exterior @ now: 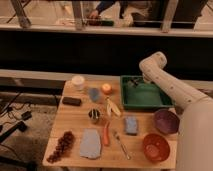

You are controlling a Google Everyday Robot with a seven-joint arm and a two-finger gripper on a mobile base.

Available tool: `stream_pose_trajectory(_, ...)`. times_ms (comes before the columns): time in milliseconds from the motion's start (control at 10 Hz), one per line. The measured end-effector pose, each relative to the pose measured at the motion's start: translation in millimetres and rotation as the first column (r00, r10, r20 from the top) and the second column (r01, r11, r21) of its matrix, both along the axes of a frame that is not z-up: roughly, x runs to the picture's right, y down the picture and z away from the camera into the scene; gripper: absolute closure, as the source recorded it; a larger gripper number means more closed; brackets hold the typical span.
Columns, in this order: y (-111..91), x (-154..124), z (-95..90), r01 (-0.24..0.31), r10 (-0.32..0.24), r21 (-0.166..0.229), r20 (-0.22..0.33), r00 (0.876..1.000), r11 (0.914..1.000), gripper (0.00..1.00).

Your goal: Wipe tray with brush

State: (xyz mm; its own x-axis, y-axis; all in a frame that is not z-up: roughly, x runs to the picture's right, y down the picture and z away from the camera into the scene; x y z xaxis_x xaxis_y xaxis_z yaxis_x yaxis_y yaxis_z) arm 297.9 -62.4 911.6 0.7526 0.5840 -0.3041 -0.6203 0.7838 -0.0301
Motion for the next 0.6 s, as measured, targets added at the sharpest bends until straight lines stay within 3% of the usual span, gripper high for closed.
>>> stream_pose_trajectory(600,16.0,-15.6,-9.0,0.003,-0.003,-0.002,0.042,0.999,1.0000,0.82)
